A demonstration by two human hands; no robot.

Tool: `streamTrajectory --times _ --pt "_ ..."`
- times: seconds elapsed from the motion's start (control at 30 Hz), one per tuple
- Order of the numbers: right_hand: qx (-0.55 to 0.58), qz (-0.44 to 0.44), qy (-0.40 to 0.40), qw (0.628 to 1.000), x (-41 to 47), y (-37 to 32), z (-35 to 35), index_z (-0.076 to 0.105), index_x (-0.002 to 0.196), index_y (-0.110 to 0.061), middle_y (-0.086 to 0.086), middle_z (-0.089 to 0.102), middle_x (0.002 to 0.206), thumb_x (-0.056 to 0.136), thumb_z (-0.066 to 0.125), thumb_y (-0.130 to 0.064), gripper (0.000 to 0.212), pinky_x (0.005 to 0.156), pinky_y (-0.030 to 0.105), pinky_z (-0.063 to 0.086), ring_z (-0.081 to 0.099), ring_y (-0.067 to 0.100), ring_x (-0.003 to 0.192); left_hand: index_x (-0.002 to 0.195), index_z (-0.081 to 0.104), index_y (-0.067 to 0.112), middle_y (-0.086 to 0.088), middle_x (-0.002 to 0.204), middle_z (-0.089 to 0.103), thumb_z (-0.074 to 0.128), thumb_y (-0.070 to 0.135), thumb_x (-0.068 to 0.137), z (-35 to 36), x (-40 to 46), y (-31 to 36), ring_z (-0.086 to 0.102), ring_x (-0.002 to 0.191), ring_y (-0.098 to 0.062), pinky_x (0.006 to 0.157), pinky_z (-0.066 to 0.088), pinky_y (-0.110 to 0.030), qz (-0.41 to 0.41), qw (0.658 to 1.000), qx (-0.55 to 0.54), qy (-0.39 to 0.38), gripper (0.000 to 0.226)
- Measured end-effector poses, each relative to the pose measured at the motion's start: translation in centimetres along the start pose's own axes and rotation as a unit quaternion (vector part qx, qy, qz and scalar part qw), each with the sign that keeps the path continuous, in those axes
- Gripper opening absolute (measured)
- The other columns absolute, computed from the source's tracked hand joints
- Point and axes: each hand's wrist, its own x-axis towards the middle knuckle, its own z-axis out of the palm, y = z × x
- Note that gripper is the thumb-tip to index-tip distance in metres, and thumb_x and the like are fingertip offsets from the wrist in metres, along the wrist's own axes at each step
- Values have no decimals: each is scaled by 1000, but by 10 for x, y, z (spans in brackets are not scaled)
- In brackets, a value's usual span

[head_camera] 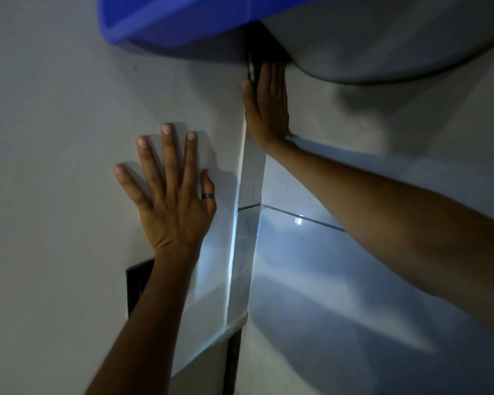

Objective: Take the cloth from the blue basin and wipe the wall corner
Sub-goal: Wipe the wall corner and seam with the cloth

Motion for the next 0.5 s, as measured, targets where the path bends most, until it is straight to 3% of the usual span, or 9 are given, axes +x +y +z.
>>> streamTrajectory --times 0.13,0.23,0.33,0.43,0.5 --pt "5 -4 -3 1000 -90 21 21 14 163 1 22 15 174 106 44 -38 76 134 49 17 15 35 164 179 7 30 -7 183 0 36 50 115 -2 0 1 -3 164 -37 126 -5 -69 -7 1000 -12 -19 73" --pt "-5 24 -126 992 -211 45 33 -18 163 -23 0 -20 175 103 37 -54 87 136 48 9 -12 17 165 179 7 30 -7 183 -1 39 51 114 -6 1 2 -4 164 -36 124 -2 -71 -11 999 -22 -39 75" --pt "6 28 -203 979 -291 68 40 -26 161 -30 -9 -31 172 102 30 -70 90 135 52 10 -19 11 163 179 8 29 -8 183 -1 42 50 113 -7 1 1 -1 164 -38 124 0 -72 -11 999 -21 -43 77" --pt "-6 24 -156 987 -262 65 48 -26 160 -31 -5 -29 172 100 24 -72 89 135 48 6 -20 12 163 179 7 28 -9 183 0 41 52 112 -8 2 1 2 164 -40 123 1 -71 -4 999 -14 -46 78" --pt "-6 16 -93 996 -207 50 48 -14 164 -23 3 -14 176 101 24 -69 87 136 45 6 -9 18 165 179 6 27 -10 183 0 37 54 113 -7 3 1 2 164 -41 123 1 -71 -1 999 -8 -46 78"
